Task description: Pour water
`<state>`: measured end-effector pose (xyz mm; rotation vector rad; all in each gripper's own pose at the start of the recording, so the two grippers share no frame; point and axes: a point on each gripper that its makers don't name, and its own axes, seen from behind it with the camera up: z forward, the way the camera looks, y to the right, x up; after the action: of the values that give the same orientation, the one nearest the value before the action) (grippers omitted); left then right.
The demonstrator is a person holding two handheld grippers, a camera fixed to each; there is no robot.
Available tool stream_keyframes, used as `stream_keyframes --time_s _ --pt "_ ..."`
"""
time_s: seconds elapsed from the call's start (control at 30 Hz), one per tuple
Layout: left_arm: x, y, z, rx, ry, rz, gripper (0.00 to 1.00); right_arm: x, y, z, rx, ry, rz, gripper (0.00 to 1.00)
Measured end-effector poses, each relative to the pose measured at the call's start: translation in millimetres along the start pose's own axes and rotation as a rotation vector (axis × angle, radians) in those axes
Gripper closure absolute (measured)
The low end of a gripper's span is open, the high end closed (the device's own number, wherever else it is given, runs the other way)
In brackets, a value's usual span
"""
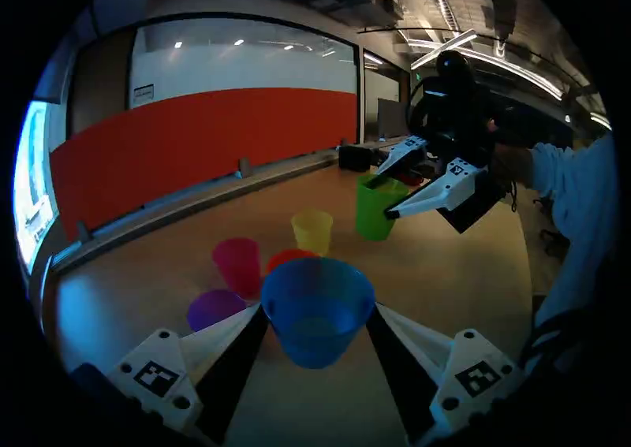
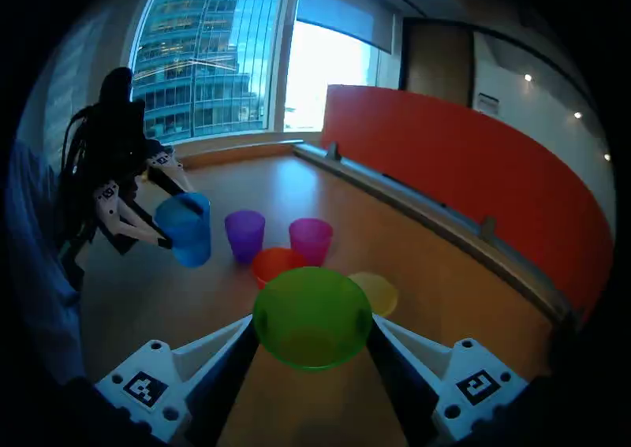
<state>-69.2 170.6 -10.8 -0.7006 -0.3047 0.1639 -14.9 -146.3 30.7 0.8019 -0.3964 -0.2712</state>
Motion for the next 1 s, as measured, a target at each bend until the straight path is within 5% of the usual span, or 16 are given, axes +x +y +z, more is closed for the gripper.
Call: stream_keyframes --time_s 1.0 --pt "103 -6.1 -39.2 0.053 0.229 0.026 0.15 94 -11 -53.5 -0.082 0.302 0.019 0.08"
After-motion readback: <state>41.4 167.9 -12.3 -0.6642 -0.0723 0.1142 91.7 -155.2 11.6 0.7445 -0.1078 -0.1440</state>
